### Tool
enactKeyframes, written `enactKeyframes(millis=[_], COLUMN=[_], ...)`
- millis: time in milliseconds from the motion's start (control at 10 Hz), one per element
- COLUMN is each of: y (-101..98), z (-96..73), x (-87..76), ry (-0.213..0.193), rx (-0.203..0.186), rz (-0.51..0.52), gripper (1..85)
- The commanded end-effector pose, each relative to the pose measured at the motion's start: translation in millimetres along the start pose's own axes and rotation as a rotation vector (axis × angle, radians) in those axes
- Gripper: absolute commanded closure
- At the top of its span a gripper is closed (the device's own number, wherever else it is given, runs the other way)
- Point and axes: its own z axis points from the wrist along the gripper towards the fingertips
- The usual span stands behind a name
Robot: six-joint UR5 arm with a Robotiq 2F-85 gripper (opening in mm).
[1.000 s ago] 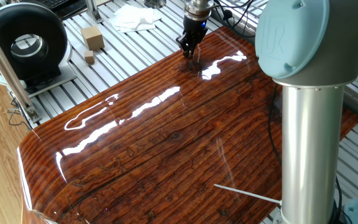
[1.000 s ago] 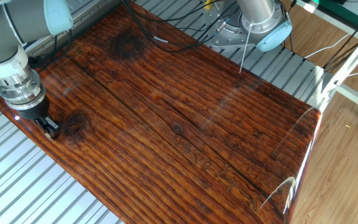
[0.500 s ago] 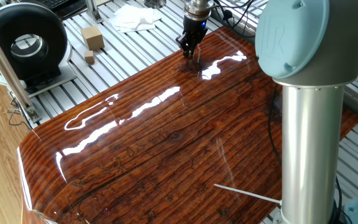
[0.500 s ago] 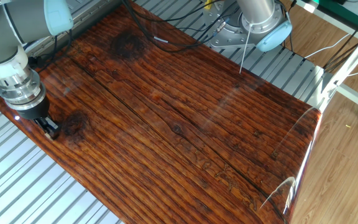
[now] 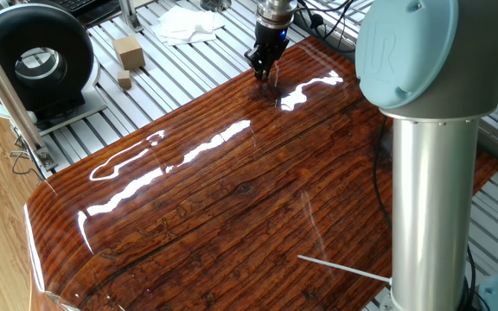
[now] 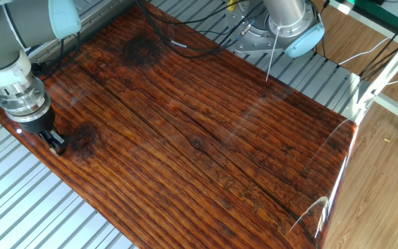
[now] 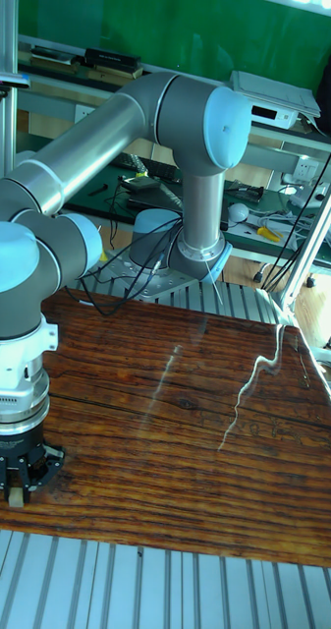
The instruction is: Hold a small block with the gripper and sweep it from left to right on the table
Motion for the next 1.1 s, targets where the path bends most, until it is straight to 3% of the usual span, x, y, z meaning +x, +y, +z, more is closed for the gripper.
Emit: enactKeyframes(millis=[0,1000], y=[2.2,2.7], z=[-1.7,-1.1], x=[-1.8,-5.0], ry=[-0.006,-0.004], rx=[-0.012,0.028], rz=[0.013,0.031], gripper=[84.7,84.7])
